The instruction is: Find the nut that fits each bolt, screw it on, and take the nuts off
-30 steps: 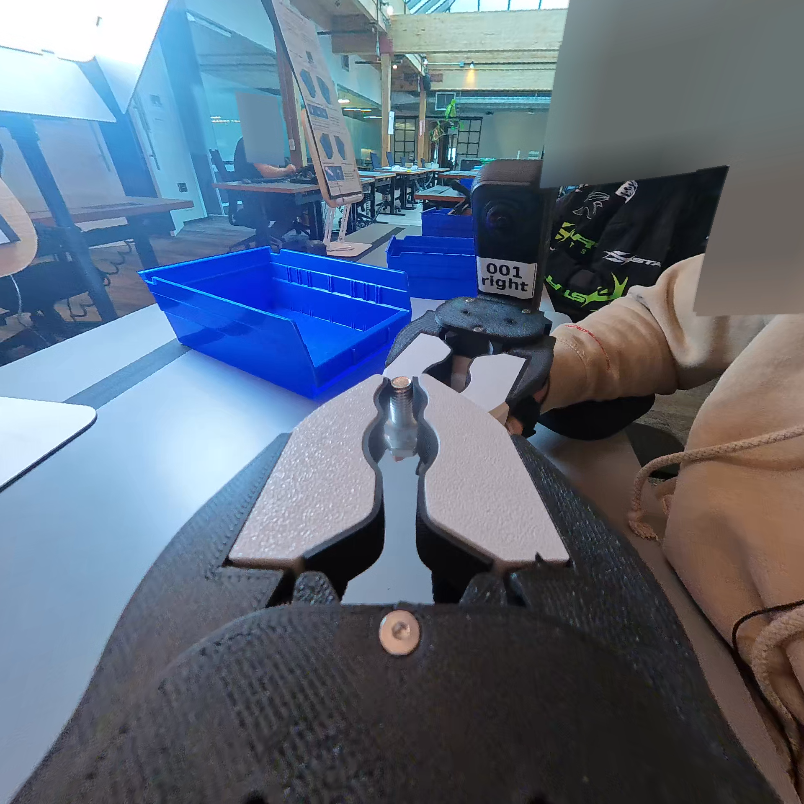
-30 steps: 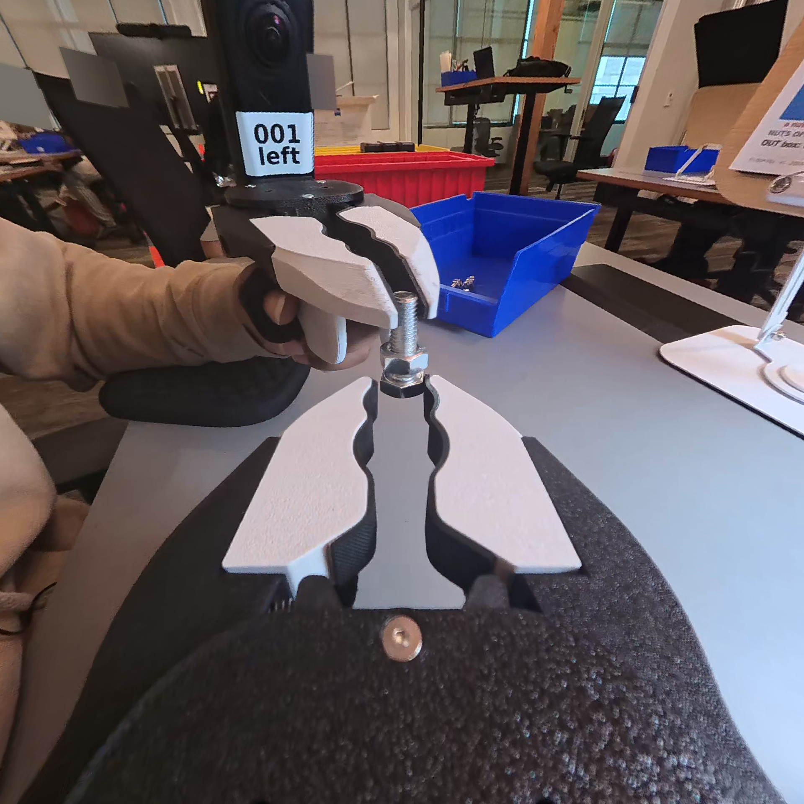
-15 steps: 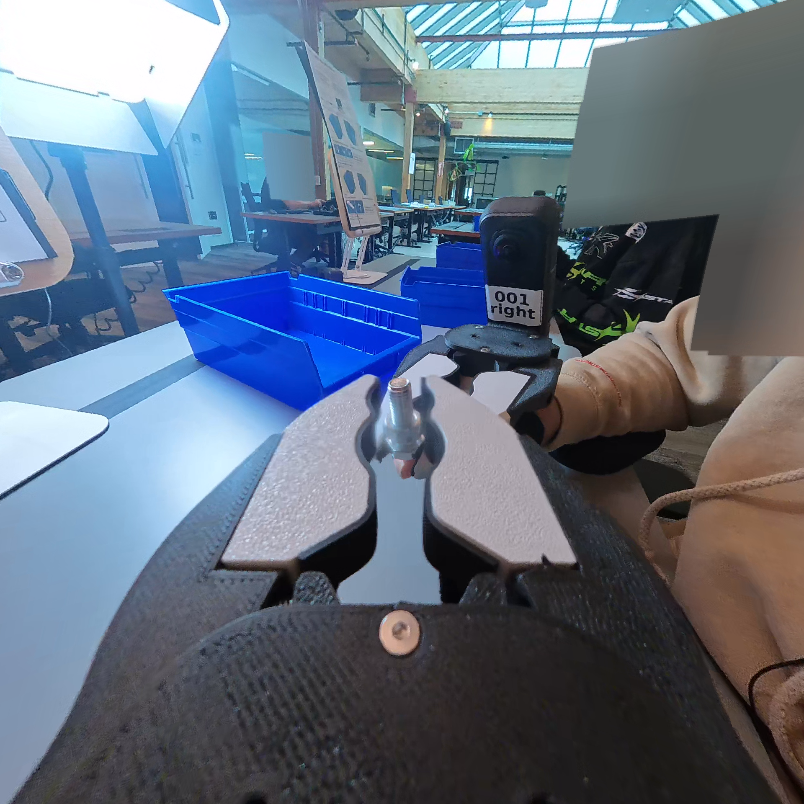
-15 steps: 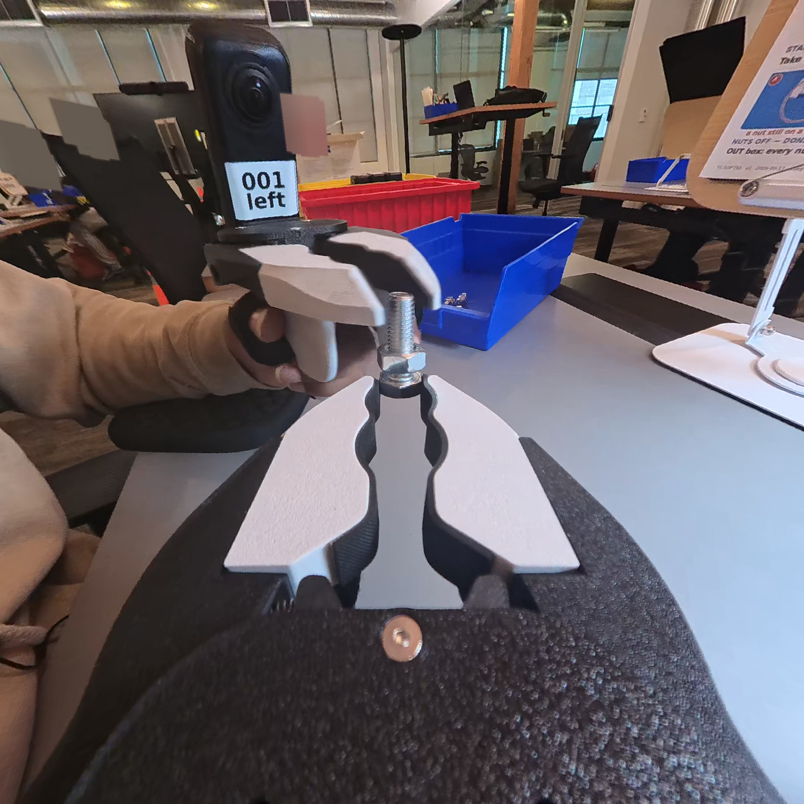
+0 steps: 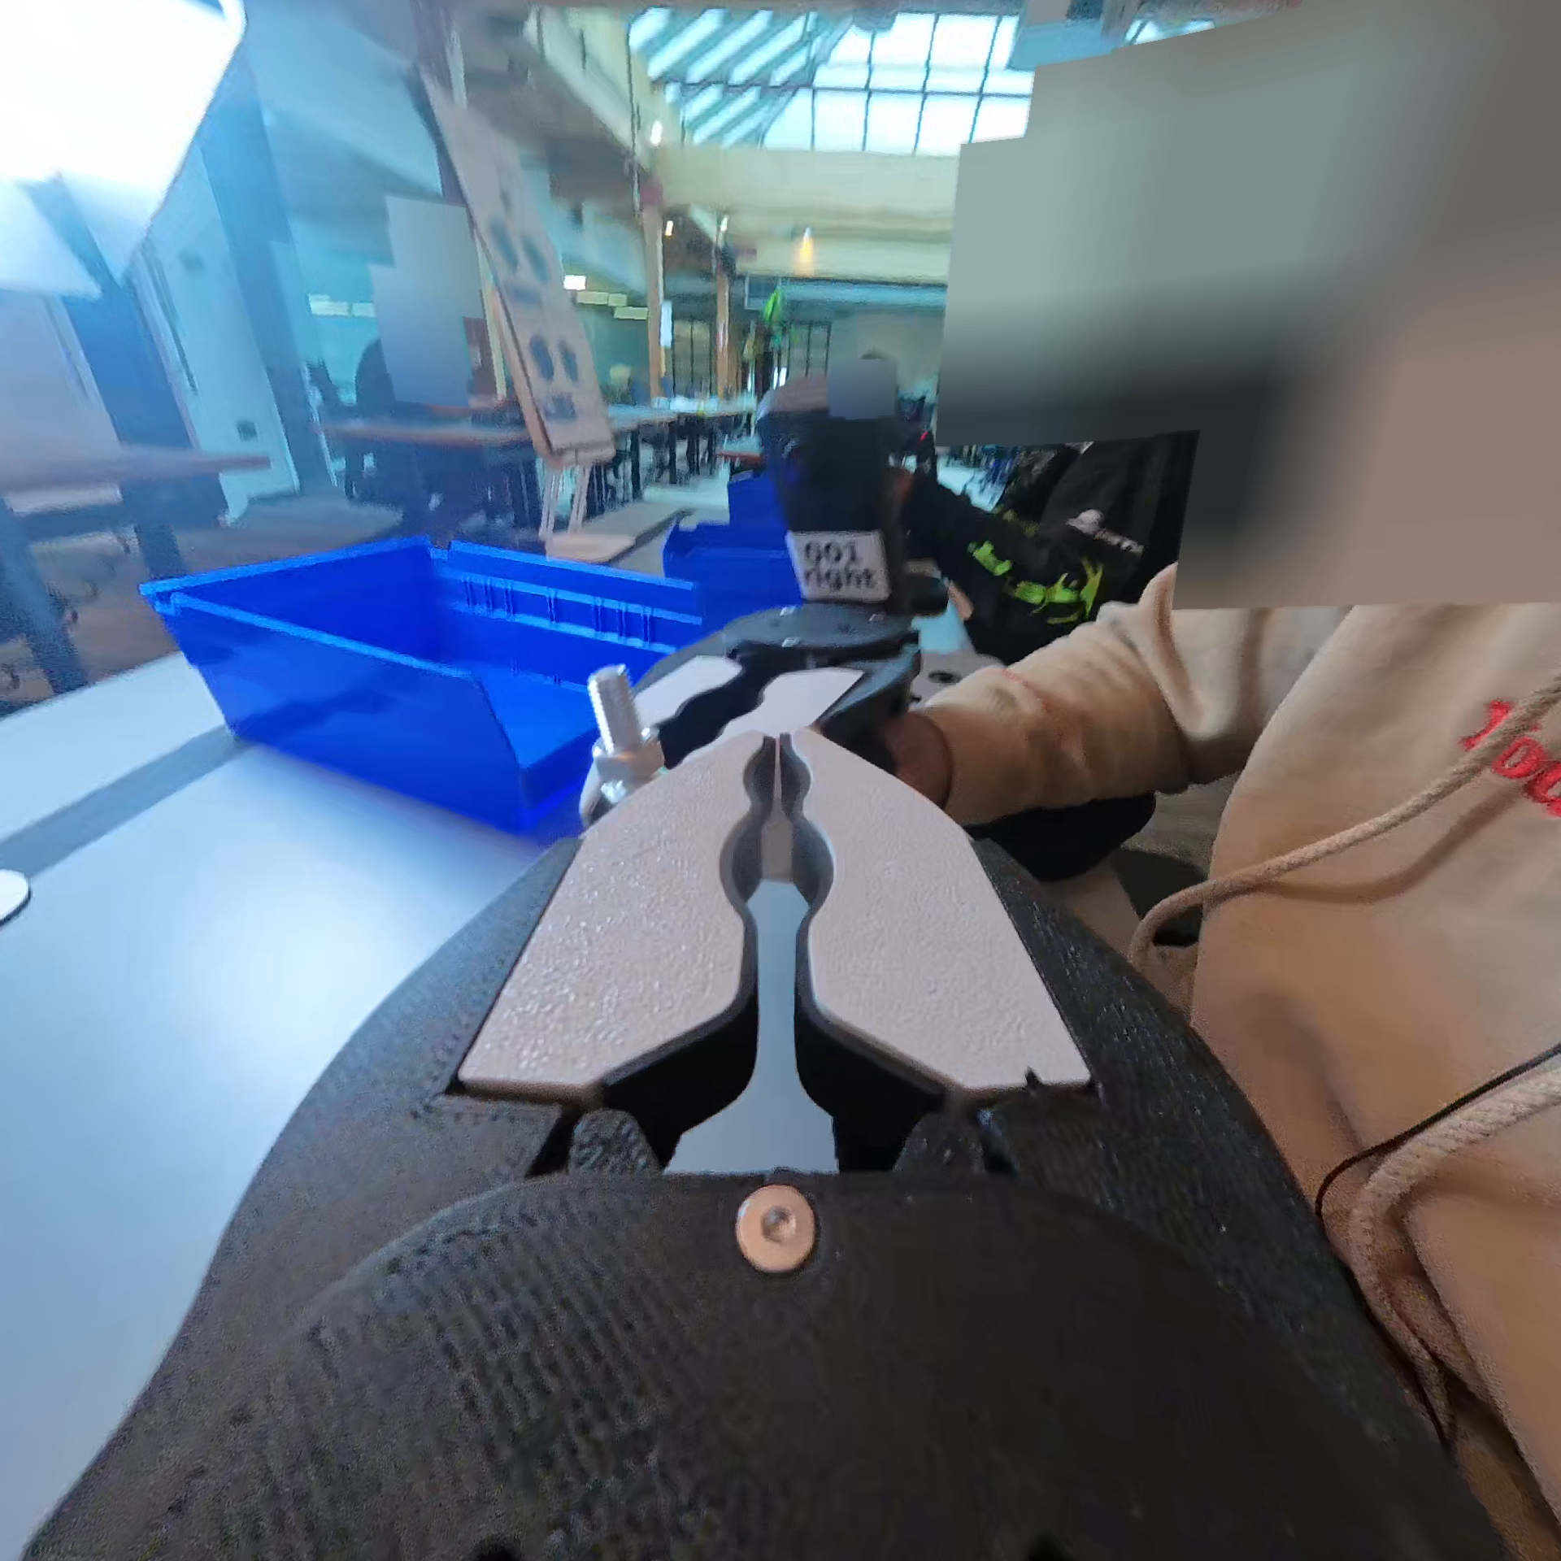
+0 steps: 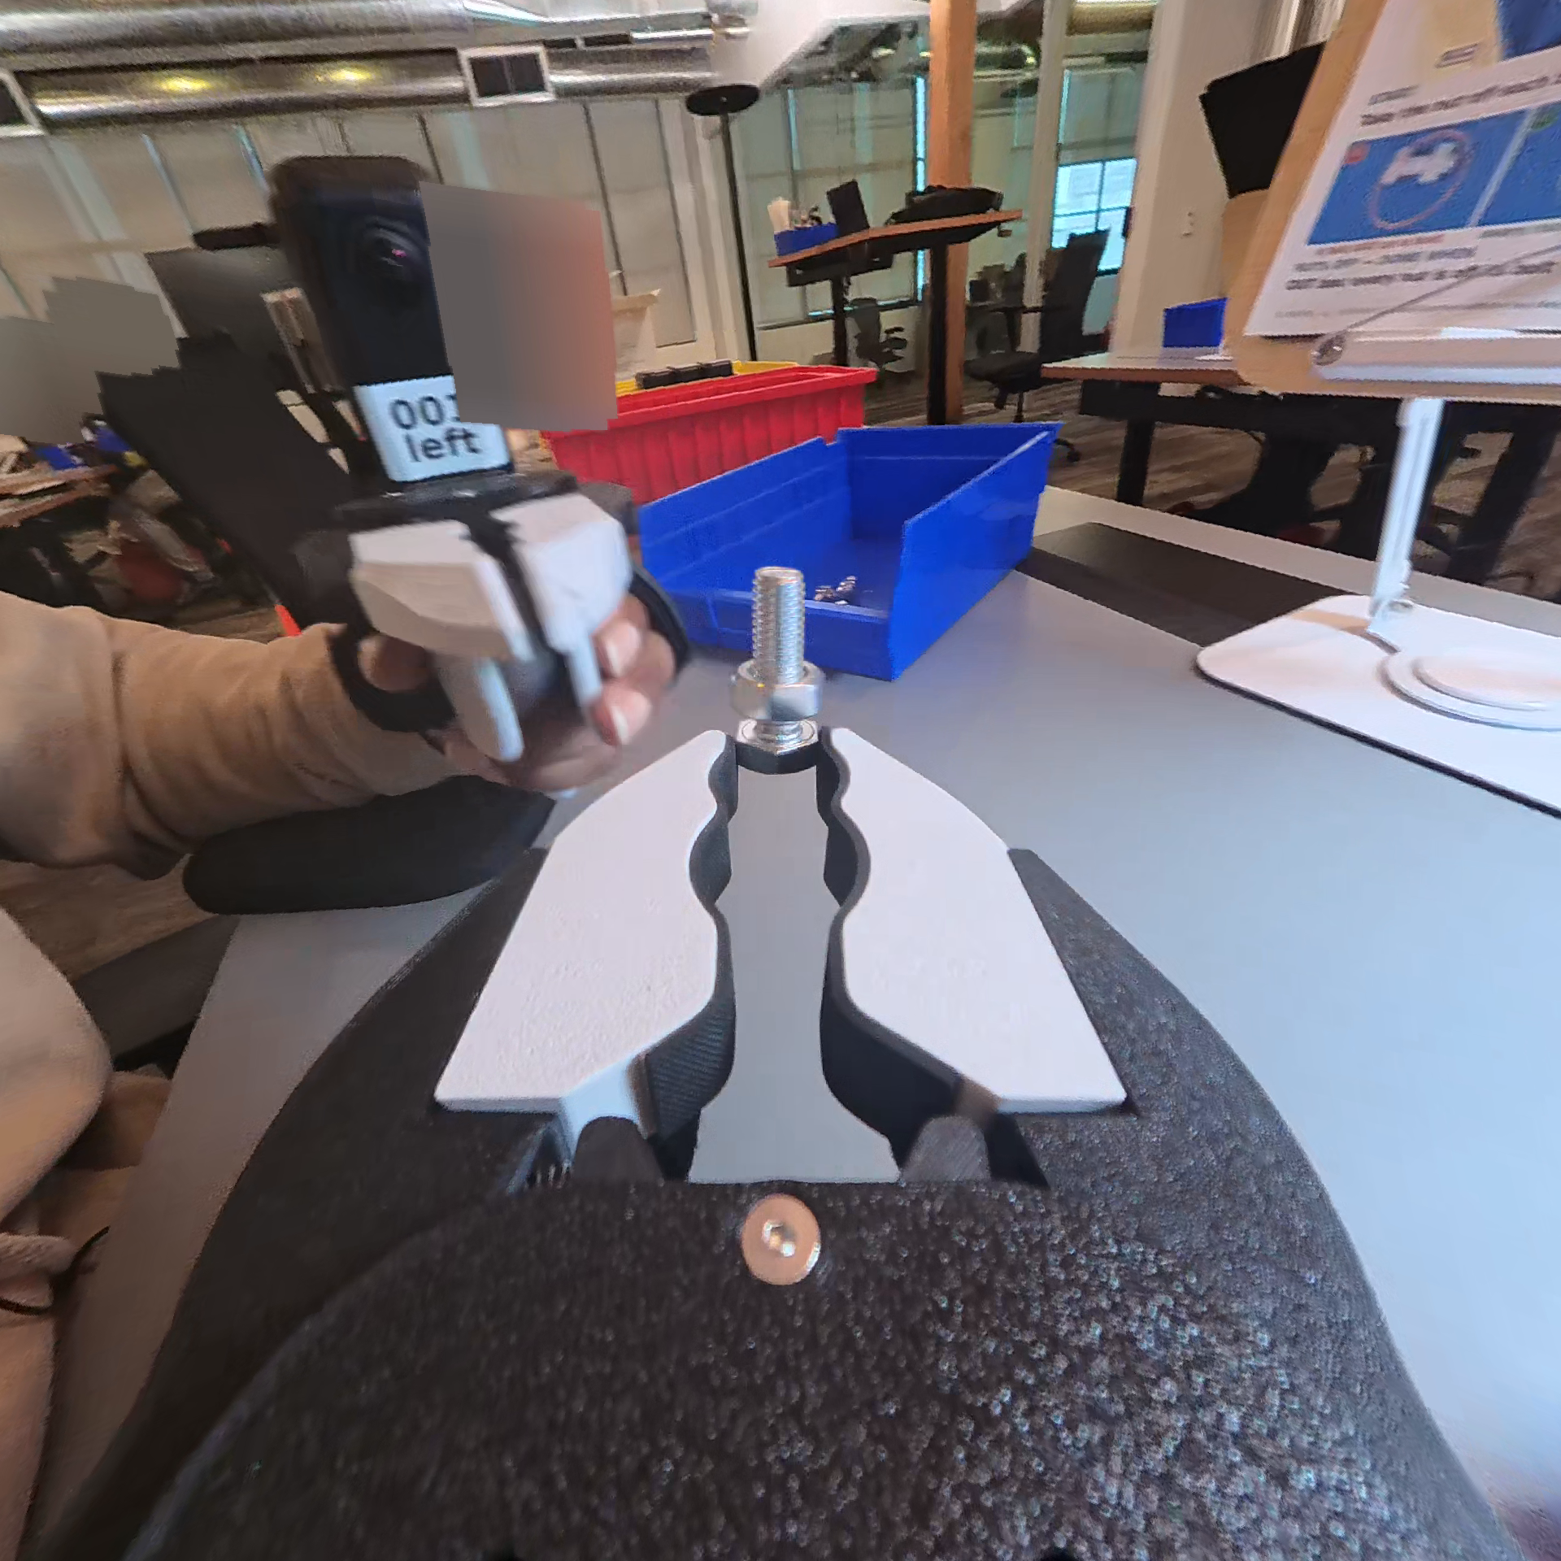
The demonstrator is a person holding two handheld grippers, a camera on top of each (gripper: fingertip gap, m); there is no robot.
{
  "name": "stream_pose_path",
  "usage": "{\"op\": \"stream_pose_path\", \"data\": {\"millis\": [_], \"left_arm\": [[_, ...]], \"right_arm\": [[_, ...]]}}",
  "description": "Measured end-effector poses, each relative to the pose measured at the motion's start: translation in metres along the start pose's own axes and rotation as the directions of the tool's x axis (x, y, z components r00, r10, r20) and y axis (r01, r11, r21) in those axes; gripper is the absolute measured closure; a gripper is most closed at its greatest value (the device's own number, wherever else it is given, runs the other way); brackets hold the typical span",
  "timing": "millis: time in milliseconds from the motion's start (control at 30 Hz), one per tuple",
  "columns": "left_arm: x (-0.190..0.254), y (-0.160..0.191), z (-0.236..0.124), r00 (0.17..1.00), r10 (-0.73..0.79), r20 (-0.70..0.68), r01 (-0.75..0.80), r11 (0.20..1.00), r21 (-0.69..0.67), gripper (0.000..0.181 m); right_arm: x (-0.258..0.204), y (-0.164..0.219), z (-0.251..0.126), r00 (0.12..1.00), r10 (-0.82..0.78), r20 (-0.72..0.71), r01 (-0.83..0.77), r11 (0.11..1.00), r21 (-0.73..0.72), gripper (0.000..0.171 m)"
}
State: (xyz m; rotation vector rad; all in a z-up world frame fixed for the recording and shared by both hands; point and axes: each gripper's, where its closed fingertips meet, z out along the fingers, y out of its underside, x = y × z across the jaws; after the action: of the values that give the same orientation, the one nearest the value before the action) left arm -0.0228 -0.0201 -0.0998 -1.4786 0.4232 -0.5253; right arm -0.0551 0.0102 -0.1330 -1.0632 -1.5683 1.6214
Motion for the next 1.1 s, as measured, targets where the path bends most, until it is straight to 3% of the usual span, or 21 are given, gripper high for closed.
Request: {"op": "stream_pose_path", "data": {"millis": [67,233,367,400,467,667,767,833,1100], "left_arm": [[-0.003,-0.003,-0.002,0.999,0.018,0.03,-0.018,1.0,0.003,0.176],[-0.025,0.012,0.003,0.99,-0.055,0.126,0.06,0.997,-0.037,0.141],[-0.015,0.014,0.006,0.996,-0.033,0.085,0.038,0.997,-0.065,0.143],[-0.006,0.009,0.003,0.999,-0.037,0.021,0.038,0.998,-0.045,0.168],[-0.002,-0.001,0.0,0.998,-0.06,-0.009,0.06,0.998,0.005,0.173],[-0.026,0.011,0.005,0.989,-0.049,0.143,0.055,0.998,-0.041,0.138],[-0.016,0.012,0.007,0.994,-0.037,0.101,0.044,0.997,-0.06,0.145],[-0.007,0.004,0.001,0.999,-0.037,0.02,0.037,0.999,-0.034,0.18],[-0.022,0.01,0.007,0.991,-0.025,0.128,0.031,0.999,-0.044,0.136]], "right_arm": [[0.005,0.001,-0.002,1.0,0.01,-0.014,-0.01,1.0,0.001,0.153],[-0.01,0.003,0.003,0.999,-0.025,0.036,0.026,1.0,-0.009,0.154],[-0.011,0.005,0.004,0.999,-0.029,0.036,0.03,0.999,-0.017,0.153],[-0.006,0.004,0.003,1.0,-0.026,0.012,0.027,1.0,-0.015,0.153],[0.003,0.002,-0.001,1.0,-0.002,-0.013,0.002,1.0,-0.008,0.154],[-0.013,0.001,0.003,0.999,-0.027,0.043,0.027,1.0,-0.003,0.154],[-0.014,0.002,0.003,0.998,-0.037,0.044,0.037,0.999,-0.011,0.154],[-0.005,-0.001,0.0,1.0,-0.01,0.009,0.01,1.0,-0.001,0.154],[-0.017,0.001,0.003,0.998,-0.033,0.059,0.033,0.999,-0.013,0.154]]}}
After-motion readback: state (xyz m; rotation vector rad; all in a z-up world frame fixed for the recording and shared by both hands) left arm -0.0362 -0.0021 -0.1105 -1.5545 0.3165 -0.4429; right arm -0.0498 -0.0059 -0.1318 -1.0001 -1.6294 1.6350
